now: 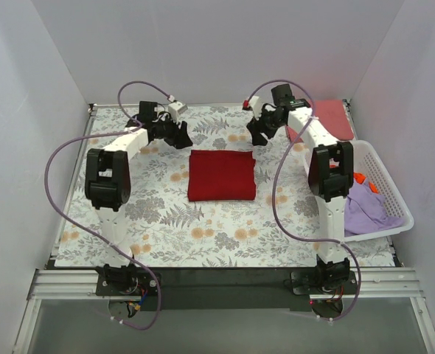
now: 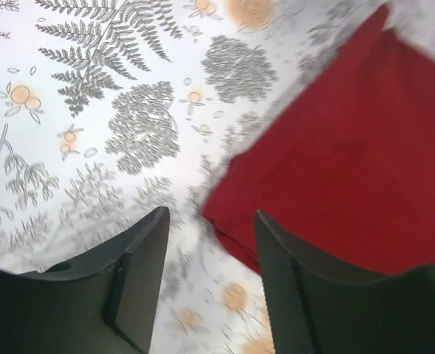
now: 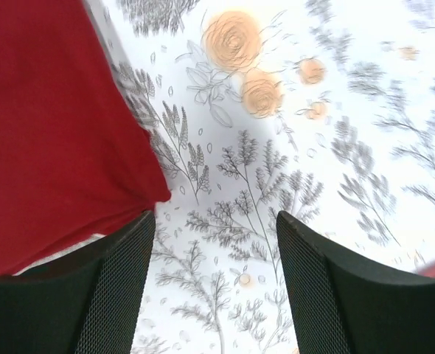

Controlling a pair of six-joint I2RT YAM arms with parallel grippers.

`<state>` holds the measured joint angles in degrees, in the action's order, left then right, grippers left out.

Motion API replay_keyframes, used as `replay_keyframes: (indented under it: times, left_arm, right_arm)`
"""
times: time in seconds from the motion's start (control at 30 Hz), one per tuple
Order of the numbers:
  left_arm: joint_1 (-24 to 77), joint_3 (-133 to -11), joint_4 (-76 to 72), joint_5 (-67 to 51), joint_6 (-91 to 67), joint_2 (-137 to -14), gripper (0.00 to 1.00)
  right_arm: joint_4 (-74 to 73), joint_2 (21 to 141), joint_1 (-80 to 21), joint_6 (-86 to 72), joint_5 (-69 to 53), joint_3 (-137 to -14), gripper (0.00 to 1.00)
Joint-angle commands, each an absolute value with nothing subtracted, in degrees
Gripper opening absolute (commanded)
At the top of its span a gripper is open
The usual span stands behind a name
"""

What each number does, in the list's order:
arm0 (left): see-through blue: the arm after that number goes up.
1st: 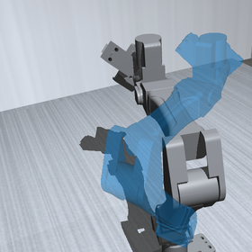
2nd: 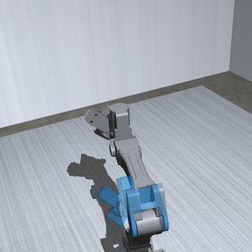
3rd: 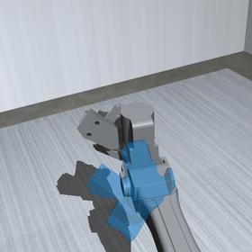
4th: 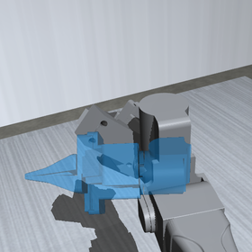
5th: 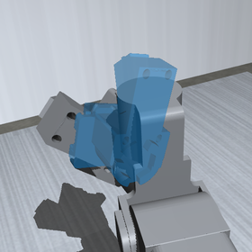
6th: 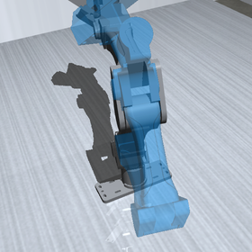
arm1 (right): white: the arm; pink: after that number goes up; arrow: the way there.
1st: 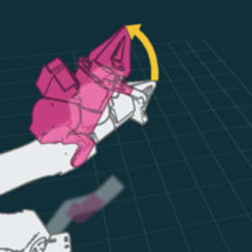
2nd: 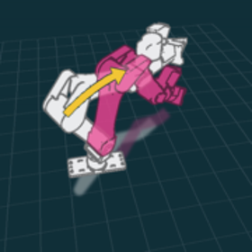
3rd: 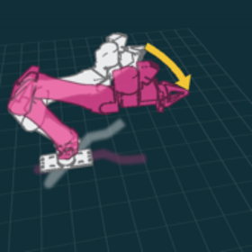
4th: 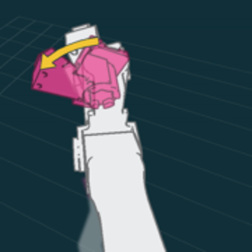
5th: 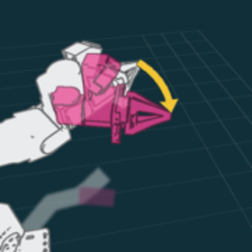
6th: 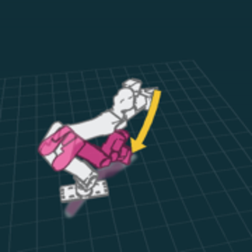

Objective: Fold and stack the t-shirts
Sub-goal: Fold the tshirt

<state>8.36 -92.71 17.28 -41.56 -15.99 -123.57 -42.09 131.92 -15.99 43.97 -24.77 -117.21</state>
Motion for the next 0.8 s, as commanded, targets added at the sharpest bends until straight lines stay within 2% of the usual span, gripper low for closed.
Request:
replay_keyframes:
  times: [0.0, 0.13, 0.27, 0.33, 0.47, 0.67, 0.77]
  left_arm:
    - [8.5, -88.4, 14.6, -49.0, -31.0, -110.9, 0.51]
    - [11.3, -82.5, 11.1, -54.0, -45.0, -109.8, 0.55]
    - [13.5, -75.3, -2.5, -59.3, -61.9, -111.2, 0.59]
    - [14.7, -71.8, -5.7, -60.6, -67.3, -112.7, 0.61]
    - [15.2, -67.1, -11.2, -59.4, -75.2, -115.7, 0.63]
    - [10.6, -66.2, -12.9, -59.8, -79.7, -125.2, 0.64]
    - [9.0, -66.4, -12.3, -61.2, -79.1, -124.6, 0.64]
  right_arm:
    - [-39.9, 120.8, -15.1, 30.2, -32.2, -113.1, 0.72]
    - [-39.4, 119.4, -15.6, 16.6, -45.4, -107.8, 0.6]
    - [-35.7, 121.5, -17.0, 4.4, -57.7, -101.5, 0.61]
    - [-27.3, 121.4, -17.8, -3.8, -62.6, -93.2, 0.64]
    - [-20.0, 122.9, -18.0, -7.2, -62.2, -85.5, 0.65]
    - [-20.5, 130.2, -15.1, -3.4, -54.8, -85.0, 0.65]
    - [-21.3, 129.3, -14.2, -3.2, -55.6, -85.2, 0.65]
